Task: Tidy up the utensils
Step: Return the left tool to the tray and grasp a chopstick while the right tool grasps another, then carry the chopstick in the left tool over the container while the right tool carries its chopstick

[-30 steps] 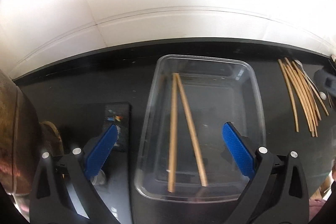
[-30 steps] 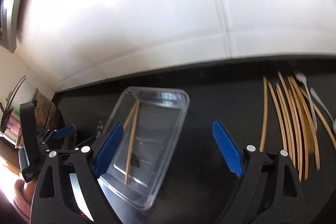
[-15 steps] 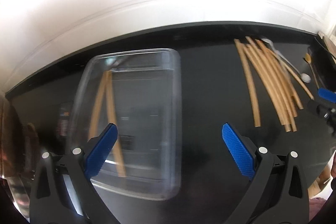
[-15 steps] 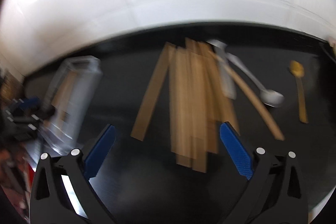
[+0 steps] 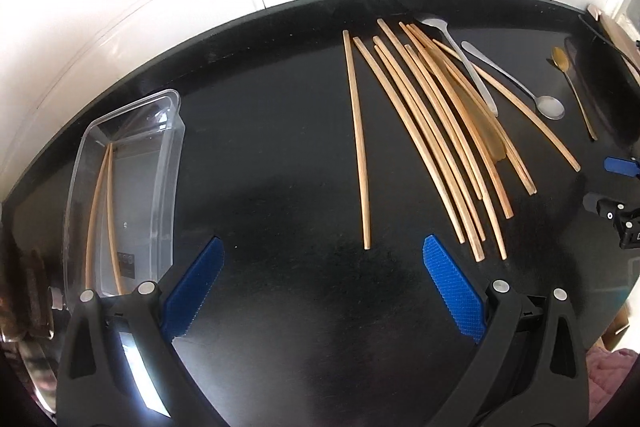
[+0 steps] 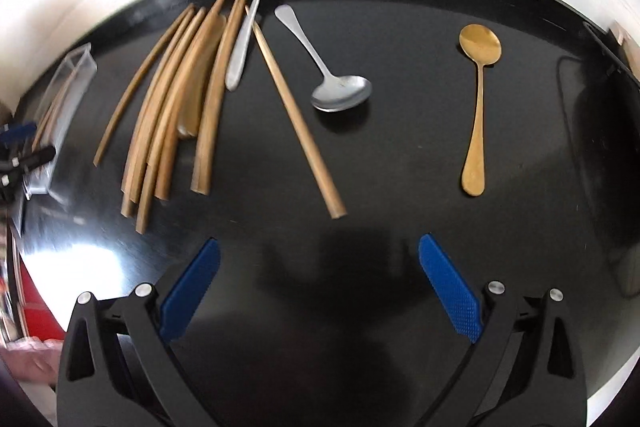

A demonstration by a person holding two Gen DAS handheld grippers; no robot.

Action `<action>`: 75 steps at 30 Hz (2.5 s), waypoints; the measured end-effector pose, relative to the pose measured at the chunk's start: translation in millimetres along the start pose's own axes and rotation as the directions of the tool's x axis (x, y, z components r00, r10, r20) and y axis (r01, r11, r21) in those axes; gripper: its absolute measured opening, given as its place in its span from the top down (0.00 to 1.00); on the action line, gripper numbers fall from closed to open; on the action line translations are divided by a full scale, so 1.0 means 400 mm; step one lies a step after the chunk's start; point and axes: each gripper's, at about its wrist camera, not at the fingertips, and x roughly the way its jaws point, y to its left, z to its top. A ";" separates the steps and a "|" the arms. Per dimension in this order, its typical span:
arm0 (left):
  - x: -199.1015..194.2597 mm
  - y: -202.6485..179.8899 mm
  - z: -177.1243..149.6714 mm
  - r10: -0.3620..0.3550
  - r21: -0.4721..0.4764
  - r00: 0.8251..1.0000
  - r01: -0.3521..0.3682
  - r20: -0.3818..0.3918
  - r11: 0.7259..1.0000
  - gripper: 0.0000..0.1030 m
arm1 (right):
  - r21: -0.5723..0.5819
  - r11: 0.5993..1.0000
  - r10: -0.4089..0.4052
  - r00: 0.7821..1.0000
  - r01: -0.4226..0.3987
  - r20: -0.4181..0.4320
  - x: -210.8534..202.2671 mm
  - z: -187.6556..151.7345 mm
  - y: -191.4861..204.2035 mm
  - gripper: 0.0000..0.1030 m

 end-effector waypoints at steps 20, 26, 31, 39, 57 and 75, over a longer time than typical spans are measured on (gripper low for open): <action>0.177 -0.021 0.081 0.020 -0.046 0.995 -0.025 -0.097 0.999 0.06 | -0.209 0.976 -0.074 0.995 0.059 -0.066 0.118 0.130 0.067 0.05; 0.228 0.001 0.120 -0.010 -0.074 0.994 0.003 -0.105 0.997 0.05 | -0.277 0.960 -0.058 0.996 0.036 -0.073 0.133 0.184 0.095 0.05; 0.252 0.012 0.158 -0.077 -0.095 0.990 0.067 -0.114 0.993 0.05 | -0.262 0.964 -0.066 0.994 0.042 -0.082 0.144 0.225 0.109 0.05; 0.229 0.004 0.192 -0.089 -0.073 0.996 0.087 -0.025 0.994 0.95 | -0.264 0.964 -0.024 1.000 0.023 -0.002 0.070 0.220 0.096 0.88; 0.092 -0.009 0.151 -0.134 -0.066 0.986 0.141 0.104 0.988 0.95 | -0.090 0.985 0.154 0.982 -0.145 0.105 -0.121 0.127 0.113 0.92; -0.092 0.270 -0.055 -0.015 -0.197 0.984 0.051 0.178 0.979 0.95 | -0.101 0.935 0.348 0.933 -0.339 0.086 -0.157 0.158 0.514 0.92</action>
